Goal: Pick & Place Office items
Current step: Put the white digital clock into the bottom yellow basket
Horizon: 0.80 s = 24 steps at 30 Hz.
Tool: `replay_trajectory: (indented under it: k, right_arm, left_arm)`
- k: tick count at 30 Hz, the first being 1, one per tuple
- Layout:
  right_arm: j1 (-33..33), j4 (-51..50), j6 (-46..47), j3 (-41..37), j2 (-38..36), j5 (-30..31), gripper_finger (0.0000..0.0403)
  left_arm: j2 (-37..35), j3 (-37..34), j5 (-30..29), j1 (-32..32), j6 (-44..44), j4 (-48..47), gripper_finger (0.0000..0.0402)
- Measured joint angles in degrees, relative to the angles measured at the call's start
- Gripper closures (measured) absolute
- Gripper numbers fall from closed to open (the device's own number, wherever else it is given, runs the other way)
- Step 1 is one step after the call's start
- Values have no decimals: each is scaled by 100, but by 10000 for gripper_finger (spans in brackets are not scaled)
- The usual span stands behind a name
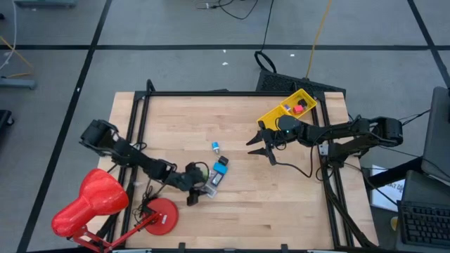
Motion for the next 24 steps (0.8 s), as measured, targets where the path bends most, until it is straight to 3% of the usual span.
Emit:
replay_trajectory:
  k: [10, 18, 24]
  right_arm:
    - [0, -1, 14, 0, 0, 0, 243]
    - [0, -2, -13, 0, 0, 0, 243]
    - [0, -2, -9, -2, 0, 1, 243]
  left_arm:
    - [487, -1, -52, -33, 698, 534, 125]
    - [503, -12, -41, -102, 2213, 518, 154]
    - [513, -22, -23, -94, 2304, 704, 180]
